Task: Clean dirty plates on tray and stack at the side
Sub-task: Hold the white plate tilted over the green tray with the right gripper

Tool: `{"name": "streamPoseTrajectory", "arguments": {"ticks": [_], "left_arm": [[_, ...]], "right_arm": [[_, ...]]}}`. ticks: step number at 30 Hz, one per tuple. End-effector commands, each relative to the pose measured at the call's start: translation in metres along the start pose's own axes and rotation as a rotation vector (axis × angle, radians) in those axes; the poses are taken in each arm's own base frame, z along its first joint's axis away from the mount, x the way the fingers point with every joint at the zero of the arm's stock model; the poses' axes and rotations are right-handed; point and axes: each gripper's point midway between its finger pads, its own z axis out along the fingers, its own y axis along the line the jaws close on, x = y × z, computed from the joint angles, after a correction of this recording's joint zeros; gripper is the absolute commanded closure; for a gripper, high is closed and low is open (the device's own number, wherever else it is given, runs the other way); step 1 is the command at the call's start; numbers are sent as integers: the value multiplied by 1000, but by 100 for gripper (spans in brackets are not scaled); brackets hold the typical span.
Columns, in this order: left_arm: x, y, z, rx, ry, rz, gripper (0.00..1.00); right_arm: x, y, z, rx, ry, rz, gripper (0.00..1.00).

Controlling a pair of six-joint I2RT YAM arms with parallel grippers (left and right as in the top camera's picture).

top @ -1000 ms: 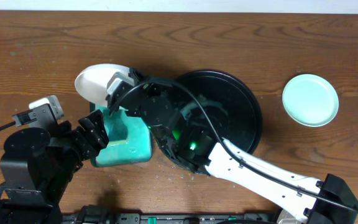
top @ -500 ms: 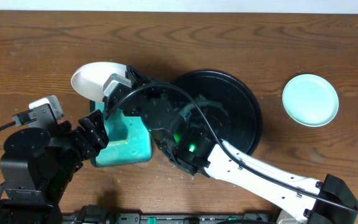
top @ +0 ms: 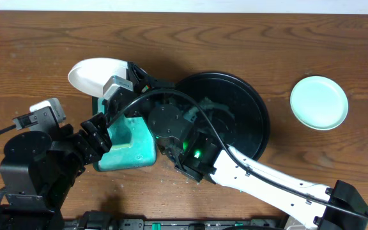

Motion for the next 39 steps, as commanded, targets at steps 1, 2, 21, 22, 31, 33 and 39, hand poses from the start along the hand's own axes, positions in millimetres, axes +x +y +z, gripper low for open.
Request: {"name": "streamPoseTrajectory", "arguments": {"ticks": [1,2,21,22,31,33,39], "left_arm": [[-3,-1,-3,0,-11,2,20],[-3,-1,-3,0,-11,2,20],[-3,-1,-3,-1,-10,2,20],[-3,-1,-3,-1,-10,2,20],[-3,-1,-3,0,-11,2,20],[-3,-1,-3,-1,-10,2,20],[-3,-1,-3,0,-11,2,20]], "right_arm": [[-19,-10,-9,21,-37,14,99],[-19,-10,-9,21,-37,14,99],[-18,-11,-9,27,-32,14,99],[-17,-12,-9,31,-27,14,99],[-16,-14,-9,39,-23,15,99],[-16,-14,-9,38,-24,17,99],[-8,-24,-7,78,8,51,99]]}}
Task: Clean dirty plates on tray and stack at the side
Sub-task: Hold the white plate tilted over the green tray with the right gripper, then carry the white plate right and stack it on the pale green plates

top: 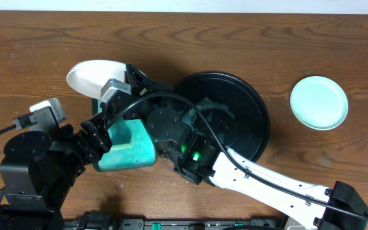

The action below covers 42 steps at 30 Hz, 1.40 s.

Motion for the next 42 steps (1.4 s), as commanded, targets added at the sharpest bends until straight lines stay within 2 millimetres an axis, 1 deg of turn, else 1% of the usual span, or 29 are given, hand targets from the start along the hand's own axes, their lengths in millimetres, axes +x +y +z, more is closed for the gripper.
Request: {"name": "streamPoseTrajectory", "arguments": {"ticks": [1,2,3,5,6,9,12,17,18,20,21,24,26,27,28,30,31,33,35,36,37,38,39,40,41,42], "left_arm": [[-4,-1,-3,-1,-11,2,20],[-4,-1,-3,-1,-11,2,20],[-3,-1,-3,-1,-10,2,20],[-4,-1,-3,-1,-11,2,20],[-4,-1,-3,-1,-11,2,20],[-3,-1,-3,-1,-10,2,20],[-4,-1,-3,-1,-11,2,20],[-4,-1,-3,-1,-11,2,20],[-3,-1,-3,-1,-10,2,20],[-3,-1,-3,-1,-10,2,20],[-3,-1,-3,-1,-10,2,20],[-4,-1,-3,-1,-11,2,20],[-4,-1,-3,-1,-11,2,20],[-4,-1,-3,-1,-11,2,20],[-4,-1,-3,-1,-11,2,20],[-3,-1,-3,-1,-10,2,20],[-3,-1,-3,-1,-11,2,20],[-4,-1,-3,-1,-11,2,20],[-4,-1,-3,-1,-11,2,20],[-4,-1,-3,-1,-11,2,20],[-4,-1,-3,-1,-11,2,20],[-3,-1,-3,-1,-10,2,20],[-4,-1,-3,-1,-11,2,20],[-4,-1,-3,-1,-11,2,20],[-4,-1,-3,-1,-11,2,20],[-4,-1,-3,-1,-11,2,20]], "right_arm": [[-5,-24,-3,63,3,95,99],[-5,-22,-3,52,0,93,99],[-5,-20,-4,47,1,54,99],[-3,-27,-3,77,17,-24,99],[-3,-35,-2,105,17,2,99],[-6,-31,-3,88,5,-7,99],[-6,-32,-3,93,4,-6,99],[-2,-30,-2,86,17,66,99],[1,-30,-2,87,25,94,99],[12,-33,0,106,58,229,99],[24,-33,0,124,99,376,99],[54,-37,2,172,191,545,99],[83,-51,2,255,264,645,99],[91,-56,2,274,284,664,99],[106,-66,1,297,320,699,99],[130,-78,0,298,377,770,99],[164,-92,-3,280,459,873,99],[201,-111,-9,281,545,975,99],[247,-135,-19,277,643,1049,99],[286,-156,-33,288,721,1108,99],[307,-168,-44,309,763,1150,99],[333,-184,-61,360,818,1213,99],[376,-209,-96,479,907,1319,99],[399,-222,-118,549,953,1367,99],[415,-231,-134,603,983,1397,99],[435,-241,-156,665,1021,1430,99]]}}
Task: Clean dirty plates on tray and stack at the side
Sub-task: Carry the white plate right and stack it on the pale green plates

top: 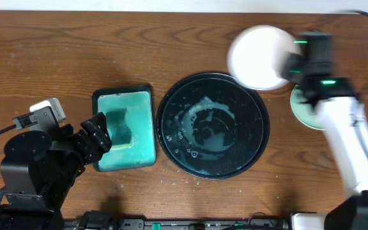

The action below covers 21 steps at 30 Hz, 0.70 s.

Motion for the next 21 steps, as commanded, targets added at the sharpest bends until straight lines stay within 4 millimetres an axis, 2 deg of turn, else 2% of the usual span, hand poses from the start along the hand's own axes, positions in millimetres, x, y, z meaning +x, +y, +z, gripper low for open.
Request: {"name": "streamPoseTrajectory", "arguments": {"ticks": [1,3,5,8,10,11,12,13,14,15,16,17,19,21], "left_arm": [[-4,-1,-3,0,-12,2,20],[-3,-1,-3,0,-11,2,20],[-3,-1,-3,0,-11,2,20],[-4,-1,-3,0,-12,2,20],[-4,-1,-3,0,-12,2,20],[-3,-1,-3,0,-11,2,20],[-4,-1,-3,0,-12,2,20],[-3,-1,-3,0,-11,2,20],[-4,-1,-3,0,-12,2,20],[-3,-1,-3,0,-11,2,20],[-3,-1,-3,0,-11,2,20],[-3,-1,-3,0,-11,2,20],[-4,-1,-3,0,-12,2,20],[-4,-1,-3,0,-12,2,20]], "right_arm": [[-11,-82,9,48,74,291,99],[-3,-120,18,101,126,371,99],[13,-153,27,167,192,436,99],[31,-179,41,220,252,486,99],[41,-187,53,231,289,493,99],[45,-188,57,227,305,469,96],[48,-187,61,223,323,443,82],[51,-187,62,223,332,433,54],[53,-186,62,223,341,430,38],[53,-183,59,214,349,430,28],[52,-178,55,196,352,427,25],[46,-165,45,141,343,400,23],[35,-144,30,55,316,341,23],[23,-101,-1,-123,279,230,26]]}}
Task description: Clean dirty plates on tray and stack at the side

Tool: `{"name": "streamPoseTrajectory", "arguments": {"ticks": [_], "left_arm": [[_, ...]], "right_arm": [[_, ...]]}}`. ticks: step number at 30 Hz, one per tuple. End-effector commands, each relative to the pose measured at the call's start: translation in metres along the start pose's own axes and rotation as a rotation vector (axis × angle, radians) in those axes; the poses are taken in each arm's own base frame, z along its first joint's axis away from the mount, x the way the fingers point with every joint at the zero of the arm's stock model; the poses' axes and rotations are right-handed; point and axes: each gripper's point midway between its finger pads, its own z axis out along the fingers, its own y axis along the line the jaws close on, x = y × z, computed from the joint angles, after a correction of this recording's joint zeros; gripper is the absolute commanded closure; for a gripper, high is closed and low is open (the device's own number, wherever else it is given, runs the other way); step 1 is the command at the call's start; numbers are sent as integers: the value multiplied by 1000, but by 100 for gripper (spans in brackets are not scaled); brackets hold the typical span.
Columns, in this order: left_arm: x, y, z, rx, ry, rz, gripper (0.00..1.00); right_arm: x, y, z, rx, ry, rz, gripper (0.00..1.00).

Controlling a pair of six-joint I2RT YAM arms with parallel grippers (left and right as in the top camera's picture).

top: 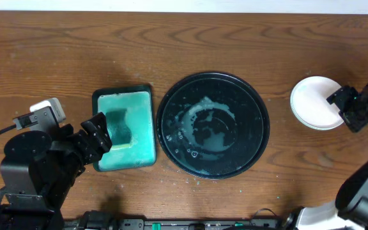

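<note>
A white plate (315,102) lies flat at the right side of the table, on top of a mint plate of which only a thin rim (312,127) shows. My right gripper (346,107) sits at the white plate's right edge; its fingers look spread and nothing is lifted in them. The black round tray (213,124) in the middle holds only water streaks and foam. My left gripper (98,137) hovers at the left edge of the green sponge (121,128); how its jaws stand is unclear from above.
The sponge rests in a teal holder (139,153) just left of the tray. The left arm's base (30,166) fills the front left corner. The right arm (366,185) runs down the right edge.
The white plate was held in the air above the tray's far right rim. Now it lies on the mint plate at the right, with my right gripper beside its edge.
My right arm first reached across the tray and held the white plate at the far left, beyond the sponge holder, at two moments. Then it held the plate aloft at the right. Now the plate rests on the mint plate. The left arm stayed put.
</note>
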Motion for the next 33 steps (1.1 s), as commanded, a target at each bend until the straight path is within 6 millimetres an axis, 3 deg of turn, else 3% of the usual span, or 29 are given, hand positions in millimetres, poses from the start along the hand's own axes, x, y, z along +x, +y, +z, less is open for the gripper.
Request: {"name": "streamPoseTrajectory", "arguments": {"ticks": [1,3,4,5,9,13,15,19,22,27,29,33], "left_arm": [[-4,-1,-3,0,-12,2,20],[-4,-1,-3,0,-12,2,20],[-4,-1,-3,0,-12,2,20],[-4,-1,-3,0,-12,2,20],[-4,-1,-3,0,-12,2,20],[-4,-1,-3,0,-12,2,20],[-4,-1,-3,0,-12,2,20],[-4,-1,-3,0,-12,2,20],[-4,-1,-3,0,-12,2,20],[-4,-1,-3,0,-13,2,20],[-4,-1,-3,0,-12,2,20],[-4,-1,-3,0,-12,2,20]], "right_arm": [[23,71,-69,-308,-45,-253,27],[51,111,-109,-512,-44,-417,28],[72,132,-133,-621,-42,-503,23],[86,142,-148,-673,-40,-543,1],[147,171,-205,-818,-50,-703,1],[180,175,-234,-887,-58,-794,1],[190,166,-237,-872,-37,-812,1],[170,132,-232,-664,-236,-901,1],[167,126,-238,-647,-353,-972,1],[178,110,-239,-689,-536,-1002,1],[195,87,-223,-711,-597,-1000,1],[205,66,-196,-701,-670,-983,1]]}}
